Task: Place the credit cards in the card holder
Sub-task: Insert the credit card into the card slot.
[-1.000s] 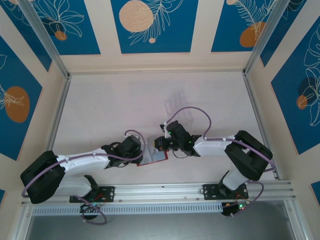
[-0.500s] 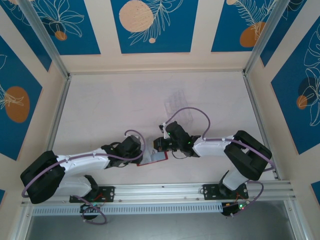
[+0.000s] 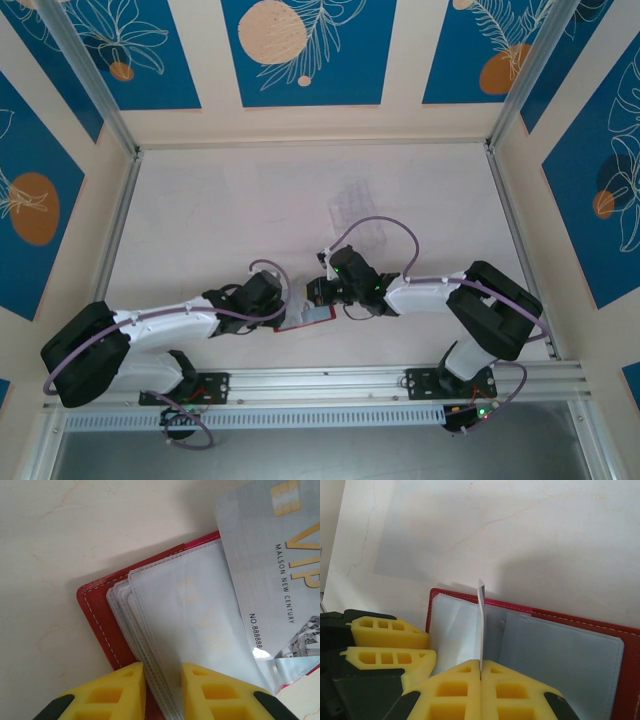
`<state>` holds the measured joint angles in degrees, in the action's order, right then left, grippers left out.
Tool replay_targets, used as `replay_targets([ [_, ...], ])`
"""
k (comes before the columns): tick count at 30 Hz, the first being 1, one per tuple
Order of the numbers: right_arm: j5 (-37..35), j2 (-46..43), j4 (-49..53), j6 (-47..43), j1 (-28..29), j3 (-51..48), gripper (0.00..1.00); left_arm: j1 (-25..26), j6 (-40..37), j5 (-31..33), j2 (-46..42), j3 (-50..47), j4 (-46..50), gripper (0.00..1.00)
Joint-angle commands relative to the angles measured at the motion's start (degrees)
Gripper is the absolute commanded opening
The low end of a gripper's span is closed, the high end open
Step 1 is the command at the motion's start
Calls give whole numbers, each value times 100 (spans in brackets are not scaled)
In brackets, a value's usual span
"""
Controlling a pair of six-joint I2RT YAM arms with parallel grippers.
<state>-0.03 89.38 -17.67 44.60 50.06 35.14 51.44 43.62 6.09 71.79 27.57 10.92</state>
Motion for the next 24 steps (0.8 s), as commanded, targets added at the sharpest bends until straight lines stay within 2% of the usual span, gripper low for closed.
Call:
replay_targets([
  [1, -145, 27, -23, 51, 80, -189, 0, -11, -11, -20, 165, -173, 714, 23],
  [24, -836, -102, -190, 346, 184, -666, 0, -7, -29, -37, 252, -70, 781, 22],
])
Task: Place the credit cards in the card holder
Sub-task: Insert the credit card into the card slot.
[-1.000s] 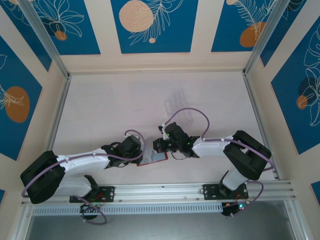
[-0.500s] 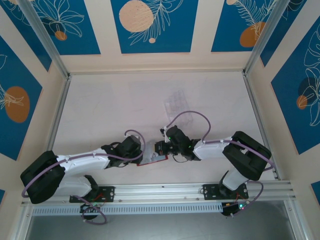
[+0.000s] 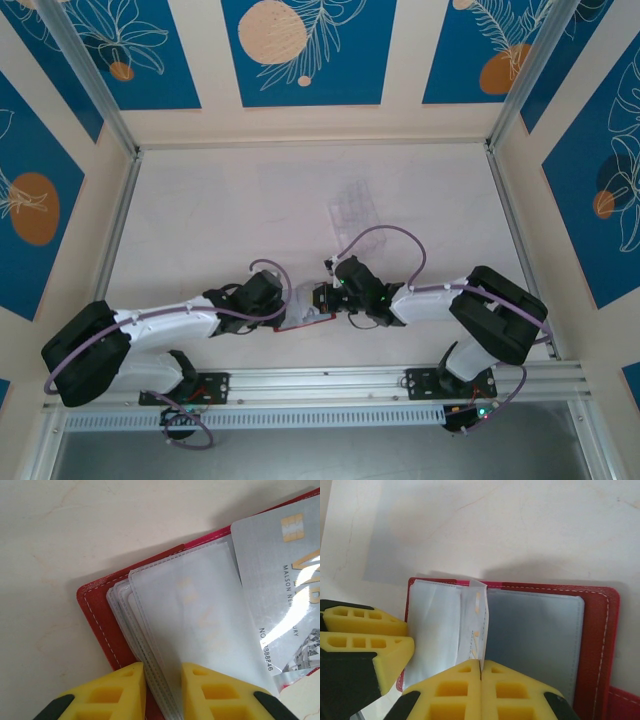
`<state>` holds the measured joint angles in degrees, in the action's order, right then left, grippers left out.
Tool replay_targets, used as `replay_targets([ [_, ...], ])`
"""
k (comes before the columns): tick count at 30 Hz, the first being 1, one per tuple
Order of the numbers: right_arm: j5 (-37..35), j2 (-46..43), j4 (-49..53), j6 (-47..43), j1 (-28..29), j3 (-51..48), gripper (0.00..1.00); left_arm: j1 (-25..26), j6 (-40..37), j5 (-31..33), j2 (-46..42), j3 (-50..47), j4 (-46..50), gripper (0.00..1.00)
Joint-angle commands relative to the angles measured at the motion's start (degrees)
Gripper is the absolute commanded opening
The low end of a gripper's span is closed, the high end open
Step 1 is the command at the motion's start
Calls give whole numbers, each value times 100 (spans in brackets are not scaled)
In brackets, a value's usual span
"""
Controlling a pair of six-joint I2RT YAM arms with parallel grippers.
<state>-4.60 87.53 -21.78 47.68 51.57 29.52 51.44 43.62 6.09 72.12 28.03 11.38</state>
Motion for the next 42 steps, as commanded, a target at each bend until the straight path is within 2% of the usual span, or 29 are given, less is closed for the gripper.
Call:
replay_targets([
  [1, -403, 104, 210, 43, 44, -98, 0, -11, -29, -37, 223, -105, 748, 22],
  [6, -533, 95, 235, 22, 46, -69, 0, -11, -29, -37, 210, -105, 764, 22],
  [20, -157, 340, -199, 292, 169, -86, 0, -11, -29, -43, 280, -97, 744, 22],
  [42, 38, 291, -110, 482, 389, -372, 0, -11, 20, -46, 288, -131, 716, 22],
])
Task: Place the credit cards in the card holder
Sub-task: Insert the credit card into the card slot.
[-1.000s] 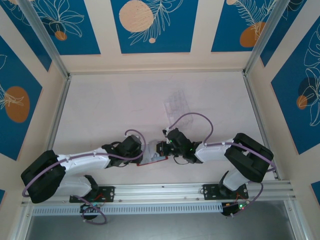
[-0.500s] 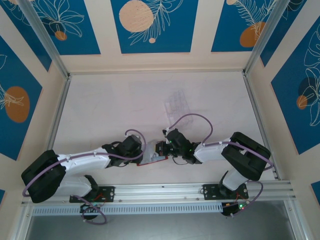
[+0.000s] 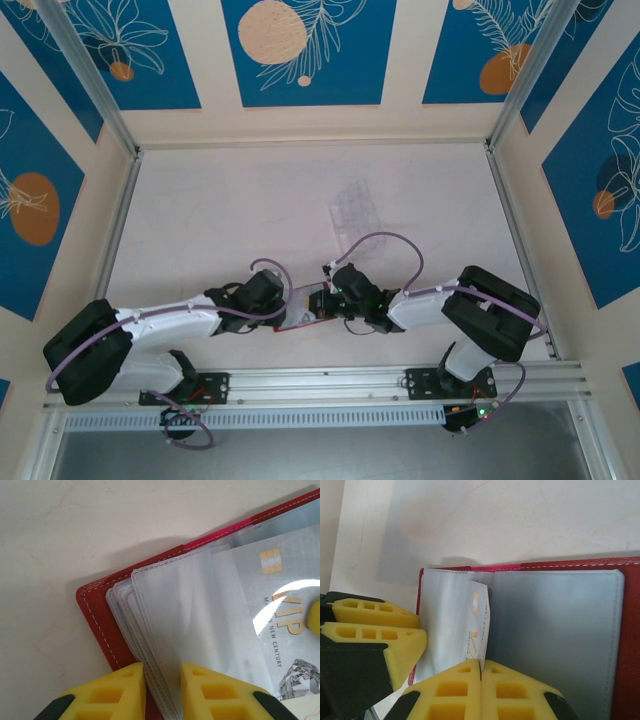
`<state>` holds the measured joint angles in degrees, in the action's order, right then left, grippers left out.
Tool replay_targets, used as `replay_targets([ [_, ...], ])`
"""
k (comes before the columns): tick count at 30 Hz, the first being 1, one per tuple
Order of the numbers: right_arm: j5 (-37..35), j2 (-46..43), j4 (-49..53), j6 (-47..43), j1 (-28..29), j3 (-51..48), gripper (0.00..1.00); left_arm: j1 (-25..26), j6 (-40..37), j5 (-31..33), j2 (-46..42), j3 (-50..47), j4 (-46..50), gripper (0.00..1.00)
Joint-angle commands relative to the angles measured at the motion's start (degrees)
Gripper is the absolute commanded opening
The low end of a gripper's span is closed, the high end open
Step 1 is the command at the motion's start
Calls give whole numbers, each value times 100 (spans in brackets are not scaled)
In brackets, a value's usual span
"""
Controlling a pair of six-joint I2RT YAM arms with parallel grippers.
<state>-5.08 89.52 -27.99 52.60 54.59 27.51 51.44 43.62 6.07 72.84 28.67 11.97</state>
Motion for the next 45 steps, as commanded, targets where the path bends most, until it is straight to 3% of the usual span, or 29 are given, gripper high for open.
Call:
replay_targets([
  [1, 86, 92, 559, -14, 72, -163, 0, -3, 25, -36, 199, -197, 667, 22],
  [17, 737, 666, 860, -564, -166, 368, 0, -9, 51, -35, 203, -243, 651, 22],
  [30, 981, 1151, 732, -469, -24, 658, 1, -2, 51, -35, 287, -203, 640, 22],
  [34, 1041, 1077, 742, -455, 8, 711, 6, -2, 70, -44, 310, -212, 584, 23],
  [37, 1127, 875, 925, -504, -34, 723, 20, -2, 68, -35, 325, -221, 579, 23],
  [45, 1634, 530, 1632, -778, -210, 1001, 31, -2, 59, -62, 409, -273, 460, 22],
])
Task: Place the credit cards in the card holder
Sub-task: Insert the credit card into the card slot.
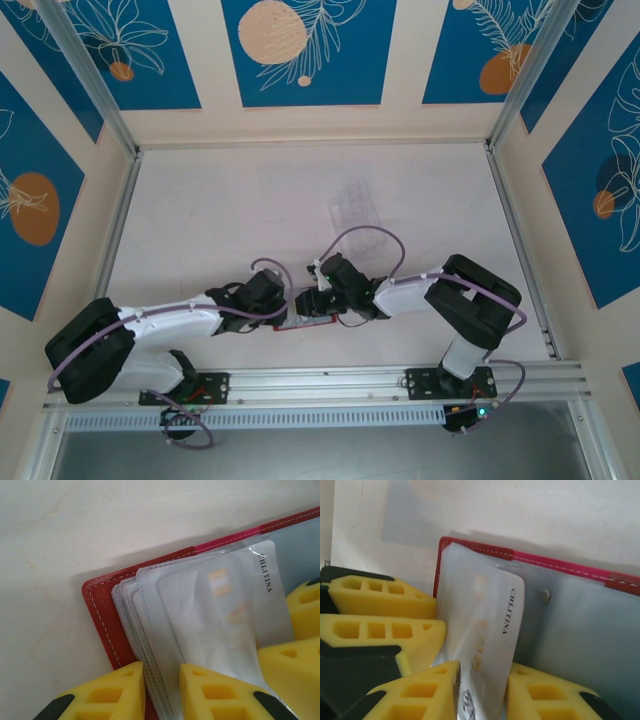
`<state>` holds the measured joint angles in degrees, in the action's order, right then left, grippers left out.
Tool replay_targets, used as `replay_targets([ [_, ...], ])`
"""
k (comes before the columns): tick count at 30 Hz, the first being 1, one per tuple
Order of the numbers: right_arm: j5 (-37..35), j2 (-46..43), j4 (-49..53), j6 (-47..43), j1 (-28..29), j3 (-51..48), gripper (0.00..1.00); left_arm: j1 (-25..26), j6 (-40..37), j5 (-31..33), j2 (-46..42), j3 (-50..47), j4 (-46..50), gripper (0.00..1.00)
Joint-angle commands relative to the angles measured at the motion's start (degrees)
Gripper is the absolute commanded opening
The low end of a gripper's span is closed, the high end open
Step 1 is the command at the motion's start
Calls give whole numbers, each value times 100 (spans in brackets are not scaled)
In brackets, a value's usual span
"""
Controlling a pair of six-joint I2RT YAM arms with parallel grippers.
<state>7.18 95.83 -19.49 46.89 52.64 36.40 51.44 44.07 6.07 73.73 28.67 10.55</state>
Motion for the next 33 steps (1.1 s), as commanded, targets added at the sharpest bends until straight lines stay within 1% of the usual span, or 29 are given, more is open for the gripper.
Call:
replay_targets([
  [1, 447, -137, 894, -258, -42, 165, 31, -2, 13, -62, 312, -290, 592, 22],
  [4, 568, -257, 1138, -346, -117, 274, 34, -1, 31, -53, 272, -351, 564, 22],
  [9, 753, -410, 1404, -435, -295, 360, 35, -2, 51, -61, 210, -438, 530, 22],
  [16, 822, -539, 1613, -512, -534, 450, 34, -1, 32, -79, 163, -485, 477, 22],
  [17, 759, -539, 1691, -527, -543, 505, 32, -1, 31, -94, 156, -485, 459, 22],
  [18, 712, -524, 1771, -564, -545, 554, 27, -2, 15, -118, 150, -485, 441, 23],
  [21, 574, -405, 2000, -620, -527, 733, 6, 0, -90, -316, 126, -409, 405, 24],
  [22, 529, -352, 2065, -636, -527, 793, 0, -1, -121, -359, 81, -376, 412, 24],
  [29, 29, 6, 2619, -678, -437, 1135, 0, -11, -197, -396, -550, -201, 720, 29],
  [33, -62, 125, 2711, -663, -415, 1198, 0, -41, -224, -319, -934, -164, 966, 34],
])
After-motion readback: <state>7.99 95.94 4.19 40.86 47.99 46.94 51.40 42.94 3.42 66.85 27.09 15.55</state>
